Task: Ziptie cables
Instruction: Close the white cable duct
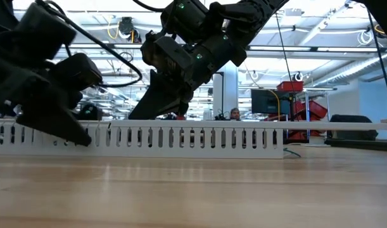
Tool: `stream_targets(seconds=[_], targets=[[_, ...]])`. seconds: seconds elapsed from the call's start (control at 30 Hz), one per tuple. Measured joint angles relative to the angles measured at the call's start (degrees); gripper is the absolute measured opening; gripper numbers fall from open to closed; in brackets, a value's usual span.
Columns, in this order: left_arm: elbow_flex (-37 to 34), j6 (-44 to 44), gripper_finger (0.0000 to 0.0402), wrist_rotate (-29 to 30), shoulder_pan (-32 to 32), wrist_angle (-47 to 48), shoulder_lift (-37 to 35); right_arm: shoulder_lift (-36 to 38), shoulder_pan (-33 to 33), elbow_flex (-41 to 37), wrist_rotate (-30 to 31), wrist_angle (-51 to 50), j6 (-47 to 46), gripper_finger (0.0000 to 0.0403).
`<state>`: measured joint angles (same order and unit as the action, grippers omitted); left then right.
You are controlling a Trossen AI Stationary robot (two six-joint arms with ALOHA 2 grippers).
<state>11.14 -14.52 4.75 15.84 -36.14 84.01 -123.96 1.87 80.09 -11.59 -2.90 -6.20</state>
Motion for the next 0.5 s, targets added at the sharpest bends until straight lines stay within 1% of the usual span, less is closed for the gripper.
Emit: stream_targets(seconds=[0.1,0.17,0.3,0.5], targets=[[-0.1,1.26,0.035,6.87,2.63,-1.05,0.13,0.0,0.0,0.0,-0.09,0.0,-0.18,0.0],[-0.33,1.98,0.035,9.98,4.3,-2.68,0.79,0.0,-0.01,0.0,-0.13,0.0,-0.22,0.0],[-0.33,2.72,0.035,14.92,6.49,-6.17,3.57,0.0,-0.02,0.0,-0.22,0.04,-0.6,0.0],[-0.36,2.23,0.0344,18.76,7.37,-16.33,11.31,0.04,-0.02,-0.02,-0.54,-0.74,-0.62,0.0]])
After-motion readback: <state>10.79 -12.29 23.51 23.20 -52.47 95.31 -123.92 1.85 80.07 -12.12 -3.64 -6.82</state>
